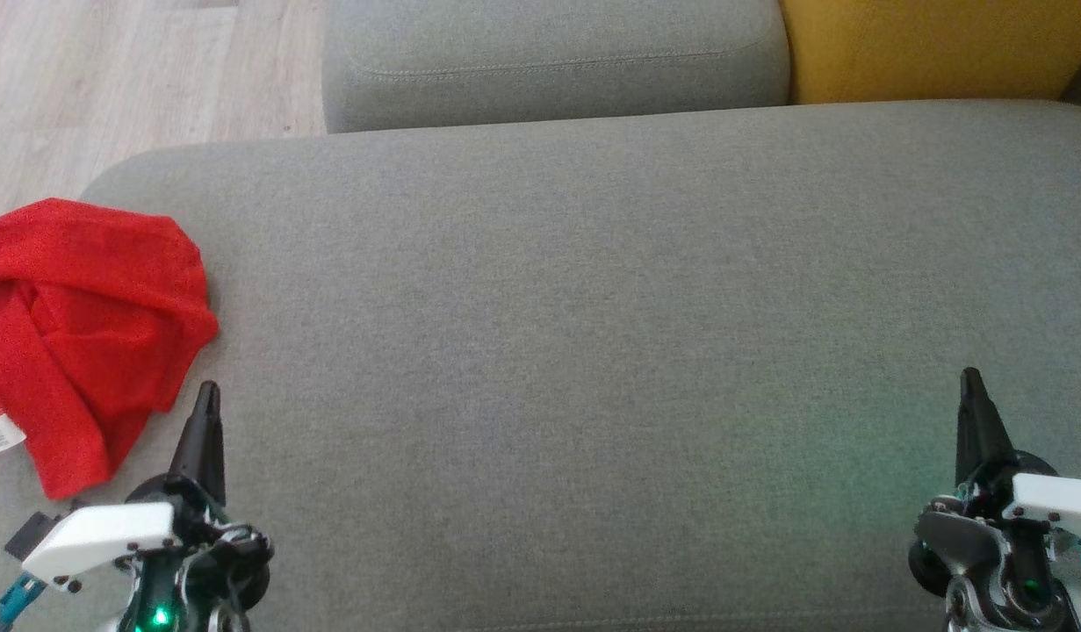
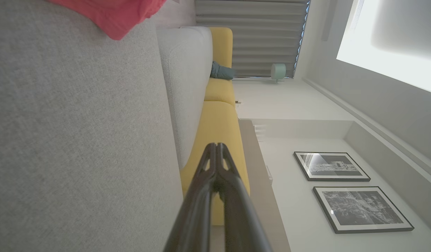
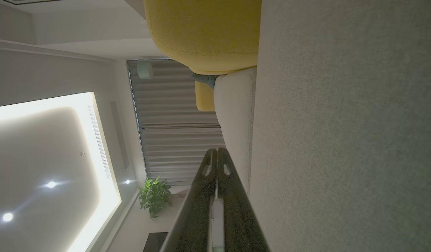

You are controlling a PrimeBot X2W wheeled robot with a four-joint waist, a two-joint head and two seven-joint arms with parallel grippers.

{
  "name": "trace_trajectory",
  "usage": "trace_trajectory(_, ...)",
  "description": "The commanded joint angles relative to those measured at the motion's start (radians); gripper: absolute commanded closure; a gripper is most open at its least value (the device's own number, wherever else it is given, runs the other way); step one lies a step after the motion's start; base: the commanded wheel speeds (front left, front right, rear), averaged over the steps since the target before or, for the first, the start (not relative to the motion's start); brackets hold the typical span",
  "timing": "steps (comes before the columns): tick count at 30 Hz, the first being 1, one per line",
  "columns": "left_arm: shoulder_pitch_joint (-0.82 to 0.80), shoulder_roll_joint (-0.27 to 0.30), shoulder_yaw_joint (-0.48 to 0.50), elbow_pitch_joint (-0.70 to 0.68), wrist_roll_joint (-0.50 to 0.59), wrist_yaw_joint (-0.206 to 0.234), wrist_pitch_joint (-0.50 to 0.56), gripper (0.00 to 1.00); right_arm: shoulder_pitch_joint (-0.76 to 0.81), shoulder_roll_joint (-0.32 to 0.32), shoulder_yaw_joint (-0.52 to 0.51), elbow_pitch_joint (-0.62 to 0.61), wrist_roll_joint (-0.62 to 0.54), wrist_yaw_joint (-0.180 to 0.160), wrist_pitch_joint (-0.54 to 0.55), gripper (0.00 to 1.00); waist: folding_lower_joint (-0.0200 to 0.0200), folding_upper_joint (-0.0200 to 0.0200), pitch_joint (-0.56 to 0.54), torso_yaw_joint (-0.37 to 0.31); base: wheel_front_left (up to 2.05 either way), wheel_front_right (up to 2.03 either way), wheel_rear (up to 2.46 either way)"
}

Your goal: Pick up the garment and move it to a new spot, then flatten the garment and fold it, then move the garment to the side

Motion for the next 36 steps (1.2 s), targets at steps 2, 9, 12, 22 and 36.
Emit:
trace_trajectory(2, -0.058, 0.009, 0.035, -0.030, 0.011, -0.007, 0.007, 1.00, -0.052, -0.005, 0.021, -0.031, -0.003, -0.001, 0.005, 1.00, 0.0000, 0.0000, 0.000, 0.000, 0.00, 0.00, 0.00)
trace_trajectory(9, -0.058, 0.009, 0.035, -0.030, 0.011, -0.007, 0.007, 1.00, -0.052, -0.005, 0.021, -0.031, -0.003, -0.001, 0.005, 1.00, 0.0000, 0.0000, 0.000, 0.000, 0.00, 0.00, 0.00)
trace_trajectory(12, -0.058, 0.009, 0.035, -0.030, 0.011, -0.007, 0.007, 1.00, -0.052, -0.005, 0.021, -0.031, -0.003, -0.001, 0.005, 1.00, 0.0000, 0.0000, 0.000, 0.000, 0.00, 0.00, 0.00)
trace_trajectory(22, -0.058, 0.009, 0.035, -0.030, 0.011, -0.007, 0.007, 1.00, -0.052, -0.005, 0.021, -0.031, -0.003, -0.001, 0.005, 1.00, 0.0000, 0.0000, 0.000, 0.000, 0.00, 0.00, 0.00)
trace_trajectory(36, -0.058, 0.009, 0.035, -0.030, 0.011, -0.007, 0.007, 1.00, -0.052, -0.005, 0.021, -0.031, -0.003, -0.001, 0.005, 1.00, 0.0000, 0.0000, 0.000, 0.000, 0.00, 0.00, 0.00)
